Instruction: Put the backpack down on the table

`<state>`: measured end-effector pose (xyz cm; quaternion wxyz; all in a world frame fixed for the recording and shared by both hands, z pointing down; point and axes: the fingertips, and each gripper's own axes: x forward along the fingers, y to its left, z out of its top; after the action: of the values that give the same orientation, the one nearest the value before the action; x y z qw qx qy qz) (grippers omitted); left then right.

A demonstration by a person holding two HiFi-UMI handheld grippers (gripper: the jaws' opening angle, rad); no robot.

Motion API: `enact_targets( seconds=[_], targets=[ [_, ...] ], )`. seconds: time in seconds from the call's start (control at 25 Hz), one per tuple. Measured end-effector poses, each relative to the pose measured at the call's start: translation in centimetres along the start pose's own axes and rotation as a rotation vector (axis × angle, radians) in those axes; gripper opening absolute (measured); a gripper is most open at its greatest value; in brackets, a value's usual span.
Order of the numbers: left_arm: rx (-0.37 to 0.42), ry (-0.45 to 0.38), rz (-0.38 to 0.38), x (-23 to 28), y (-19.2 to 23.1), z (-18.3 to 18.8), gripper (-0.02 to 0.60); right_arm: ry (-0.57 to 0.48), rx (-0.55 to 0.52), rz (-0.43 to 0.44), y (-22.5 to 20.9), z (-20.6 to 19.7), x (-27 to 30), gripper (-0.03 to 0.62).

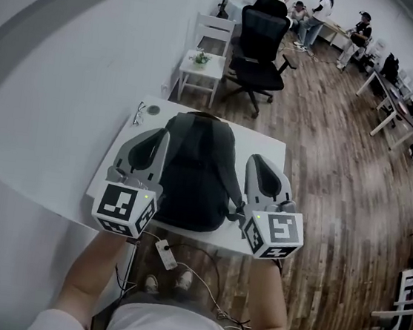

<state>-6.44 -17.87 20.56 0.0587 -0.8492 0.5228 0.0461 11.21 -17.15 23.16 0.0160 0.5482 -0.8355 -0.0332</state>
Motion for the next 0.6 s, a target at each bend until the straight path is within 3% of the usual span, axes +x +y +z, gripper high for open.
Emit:
enact_targets(
  seconds=[0.16, 0.6],
  targets=[
    [0.007, -0.041, -0.012, -1.5, -1.0, 2.6, 0.017, -0.044, 0.014, 0.001, -0.1, 2.0, -1.3, 0.048],
    [-0.013, -0.028, -0.012, -7.2, -1.7, 4.8, 0.017, -0.132, -0.013, 0.029, 1.1, 4.8, -6.2, 0.048]
  ],
)
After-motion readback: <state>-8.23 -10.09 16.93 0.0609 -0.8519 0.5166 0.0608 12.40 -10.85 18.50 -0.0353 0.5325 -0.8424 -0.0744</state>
